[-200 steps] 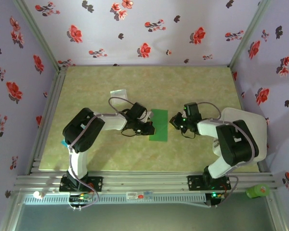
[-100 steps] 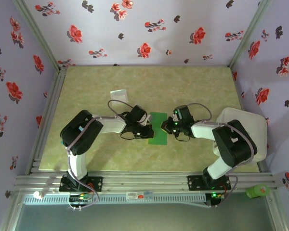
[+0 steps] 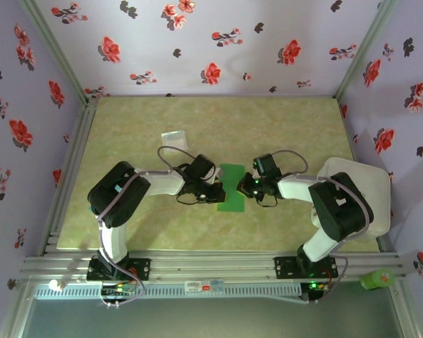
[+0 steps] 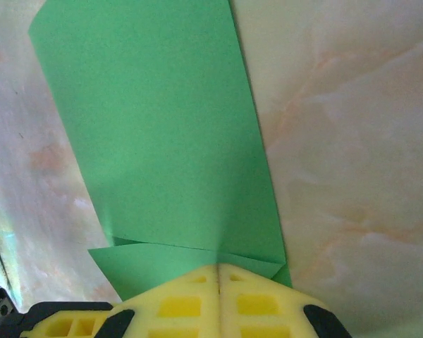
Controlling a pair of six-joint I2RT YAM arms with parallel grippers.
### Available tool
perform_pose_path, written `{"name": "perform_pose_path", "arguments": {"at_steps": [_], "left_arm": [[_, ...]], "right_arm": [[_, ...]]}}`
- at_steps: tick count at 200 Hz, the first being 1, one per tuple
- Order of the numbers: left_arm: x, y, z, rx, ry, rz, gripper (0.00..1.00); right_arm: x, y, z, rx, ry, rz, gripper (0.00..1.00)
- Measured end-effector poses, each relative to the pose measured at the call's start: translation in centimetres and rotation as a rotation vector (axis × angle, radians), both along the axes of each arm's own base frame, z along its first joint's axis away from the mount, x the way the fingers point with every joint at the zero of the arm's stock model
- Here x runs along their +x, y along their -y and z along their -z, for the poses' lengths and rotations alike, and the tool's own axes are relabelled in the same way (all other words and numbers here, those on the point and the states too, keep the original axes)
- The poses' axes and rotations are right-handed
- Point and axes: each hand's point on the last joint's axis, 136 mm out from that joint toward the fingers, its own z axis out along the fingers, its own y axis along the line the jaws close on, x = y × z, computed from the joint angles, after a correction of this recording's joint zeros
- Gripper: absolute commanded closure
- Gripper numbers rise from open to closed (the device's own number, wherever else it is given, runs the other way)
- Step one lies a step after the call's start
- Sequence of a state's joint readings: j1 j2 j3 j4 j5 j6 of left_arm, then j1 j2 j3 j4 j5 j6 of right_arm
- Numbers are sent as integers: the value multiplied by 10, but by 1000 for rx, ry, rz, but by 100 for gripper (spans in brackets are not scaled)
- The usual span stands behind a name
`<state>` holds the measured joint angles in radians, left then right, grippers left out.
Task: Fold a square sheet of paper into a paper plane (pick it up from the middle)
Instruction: Fold the triangle a second time at the center of the table.
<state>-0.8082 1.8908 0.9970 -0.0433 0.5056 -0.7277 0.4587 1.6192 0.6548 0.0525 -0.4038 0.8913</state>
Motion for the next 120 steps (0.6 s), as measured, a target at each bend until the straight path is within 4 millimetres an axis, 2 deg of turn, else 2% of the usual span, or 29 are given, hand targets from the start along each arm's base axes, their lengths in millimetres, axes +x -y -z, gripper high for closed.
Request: {"name": "perform_pose_path", "arguments": {"at_steps": [34, 82, 102, 120], "left_arm": [[1, 0, -15, -7, 16, -3, 94], [13, 23, -43, -71, 48, 23, 95], [14, 33, -41, -67, 42, 47, 94], [10, 36, -29, -43, 22, 64, 95]], "right_arm": [[0, 0, 0, -5, 3, -7, 100], [1, 1, 0, -14, 4, -11, 100], [1, 1, 0, -14, 4, -11, 100], [1, 1, 0, -15, 2, -11, 100]]}}
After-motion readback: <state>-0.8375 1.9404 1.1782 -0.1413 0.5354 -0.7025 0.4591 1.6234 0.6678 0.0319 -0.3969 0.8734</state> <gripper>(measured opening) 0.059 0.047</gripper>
